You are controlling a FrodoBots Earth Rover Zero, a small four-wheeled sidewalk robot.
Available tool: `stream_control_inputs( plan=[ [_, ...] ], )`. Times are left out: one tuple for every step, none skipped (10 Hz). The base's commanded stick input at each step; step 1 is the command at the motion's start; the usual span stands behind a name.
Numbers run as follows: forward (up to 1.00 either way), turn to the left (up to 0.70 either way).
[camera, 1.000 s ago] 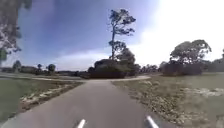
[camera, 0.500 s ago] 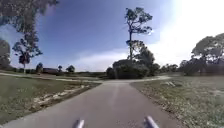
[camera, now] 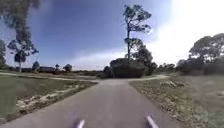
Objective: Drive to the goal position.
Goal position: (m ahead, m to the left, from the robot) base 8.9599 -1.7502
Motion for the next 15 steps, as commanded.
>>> stream_control_inputs(
  plan=[
    [0.7, 0.0],
    [0.7, 0.01],
    [0.7, 0.08],
    [0.7, 0.16],
    [0.7, 0.23],
    [0.7, 0.31],
    [0.7, 0.35],
    [0.7, 0.35],
    [0.7, 0.35],
    [0.7, 0.23],
    [0.7, 0.0],
    [0.7, 0.0],
    [0.7, 0.0],
    [0.7, 0.0],
    [0.7, 0.0]
  ],
)
